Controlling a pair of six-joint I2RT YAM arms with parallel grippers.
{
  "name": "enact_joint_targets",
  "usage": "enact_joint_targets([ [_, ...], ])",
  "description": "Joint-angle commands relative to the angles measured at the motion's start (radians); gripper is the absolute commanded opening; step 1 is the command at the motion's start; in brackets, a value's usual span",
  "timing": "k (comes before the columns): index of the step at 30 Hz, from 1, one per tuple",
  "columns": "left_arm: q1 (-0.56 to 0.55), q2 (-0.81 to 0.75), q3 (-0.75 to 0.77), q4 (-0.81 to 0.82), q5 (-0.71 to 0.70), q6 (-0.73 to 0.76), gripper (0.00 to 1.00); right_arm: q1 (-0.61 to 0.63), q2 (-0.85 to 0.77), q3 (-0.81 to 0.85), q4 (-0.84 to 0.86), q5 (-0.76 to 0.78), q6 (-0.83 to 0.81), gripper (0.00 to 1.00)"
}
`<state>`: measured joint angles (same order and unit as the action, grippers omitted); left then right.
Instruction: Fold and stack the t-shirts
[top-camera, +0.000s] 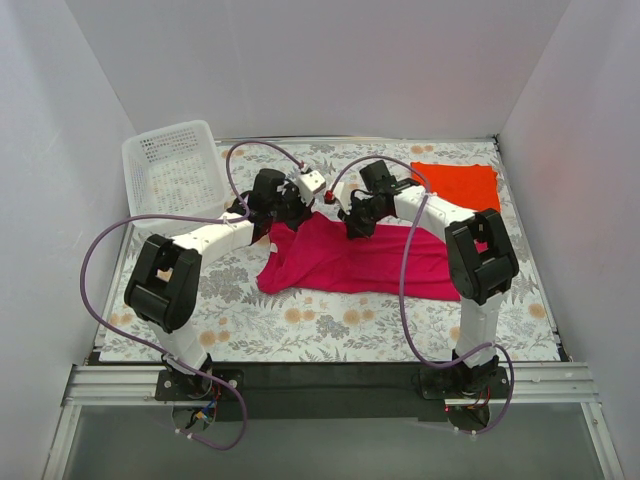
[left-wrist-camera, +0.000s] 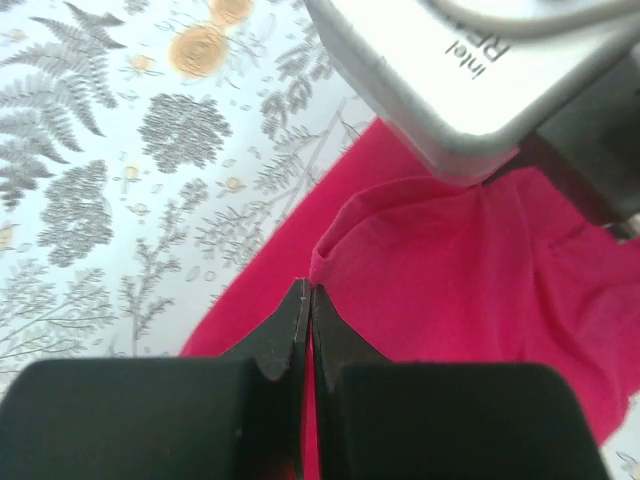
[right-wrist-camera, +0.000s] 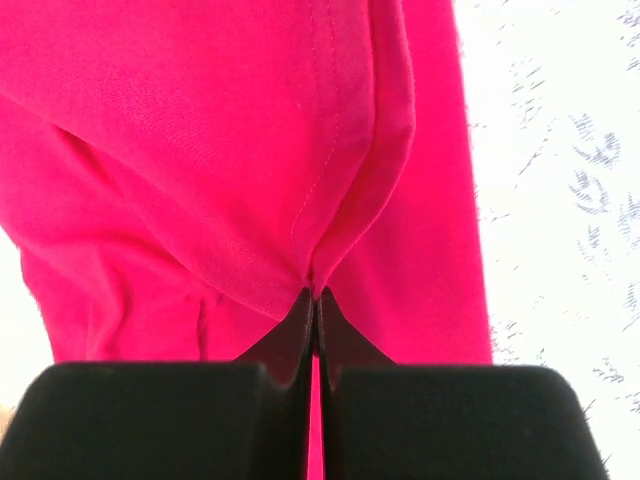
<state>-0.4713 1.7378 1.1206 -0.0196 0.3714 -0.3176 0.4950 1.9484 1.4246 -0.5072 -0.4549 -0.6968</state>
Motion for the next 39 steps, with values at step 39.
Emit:
enact_joint_targets([
  [39,0.003,0.115,-0.016,0.204,-0.258,0.058,0.02,-0.107,-0.124,-0.033,0.214,0.078,0.270,0.40],
])
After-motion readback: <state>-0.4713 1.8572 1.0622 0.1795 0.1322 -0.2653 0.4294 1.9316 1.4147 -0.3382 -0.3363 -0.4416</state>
